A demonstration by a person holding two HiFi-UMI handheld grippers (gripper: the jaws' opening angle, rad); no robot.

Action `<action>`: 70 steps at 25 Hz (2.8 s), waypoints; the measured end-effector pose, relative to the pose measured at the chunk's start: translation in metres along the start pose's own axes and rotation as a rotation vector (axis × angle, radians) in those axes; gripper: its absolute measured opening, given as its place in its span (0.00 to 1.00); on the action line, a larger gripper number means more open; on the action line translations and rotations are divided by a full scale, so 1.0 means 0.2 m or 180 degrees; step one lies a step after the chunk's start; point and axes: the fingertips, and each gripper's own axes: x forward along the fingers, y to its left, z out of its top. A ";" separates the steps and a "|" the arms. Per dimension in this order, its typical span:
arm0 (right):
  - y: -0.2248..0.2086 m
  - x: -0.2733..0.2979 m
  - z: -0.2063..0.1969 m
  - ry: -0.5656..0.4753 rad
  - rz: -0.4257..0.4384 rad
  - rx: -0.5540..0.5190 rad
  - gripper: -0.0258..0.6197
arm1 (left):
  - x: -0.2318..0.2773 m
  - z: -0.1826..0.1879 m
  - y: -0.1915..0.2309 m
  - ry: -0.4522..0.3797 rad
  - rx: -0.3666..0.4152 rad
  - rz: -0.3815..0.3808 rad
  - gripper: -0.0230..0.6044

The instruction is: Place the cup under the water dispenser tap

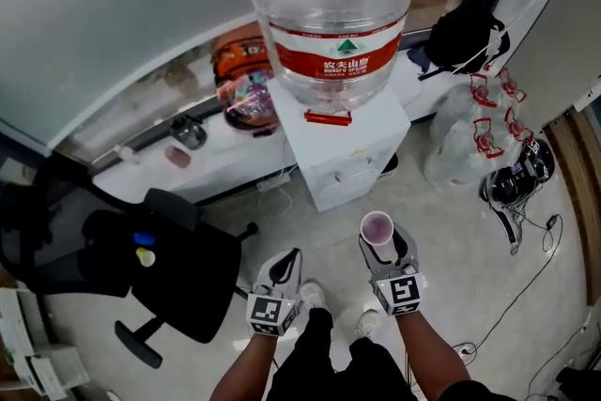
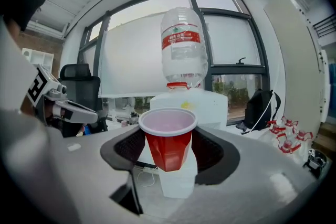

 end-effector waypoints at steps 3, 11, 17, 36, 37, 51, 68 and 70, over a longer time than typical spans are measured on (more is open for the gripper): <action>-0.03 0.16 -0.12 0.0030 0.0010 -0.0034 0.47 | 0.10 -0.06 0.09 -0.0007 -0.0029 0.0022 0.06; -0.08 0.50 -0.54 0.0166 0.0046 -0.0095 0.47 | 0.31 -0.34 0.29 0.0094 -0.0132 0.0072 0.06; -0.11 0.72 -0.80 0.0209 0.0043 -0.0081 0.47 | 0.40 -0.54 0.39 0.0092 -0.0100 0.0076 0.06; -0.23 1.15 -1.17 0.0031 -0.0132 -0.0122 0.47 | 0.46 -0.81 0.50 0.0082 -0.0225 0.0048 0.06; -0.23 1.16 -1.17 0.0024 -0.0146 -0.0119 0.47 | 0.47 -0.82 0.49 0.0084 -0.0224 0.0041 0.06; -0.21 1.14 -1.21 0.0104 -0.0099 -0.0149 0.62 | 0.49 -0.82 0.42 0.0121 -0.0169 -0.0064 0.06; 0.09 0.17 -0.45 -0.0507 0.0043 -0.0190 0.22 | 0.29 -0.45 0.07 -0.0061 -0.0149 0.0016 0.06; 0.10 0.05 -0.34 -0.0526 0.0016 -0.0200 0.12 | 0.23 -0.39 0.03 -0.0092 -0.0122 0.0066 0.06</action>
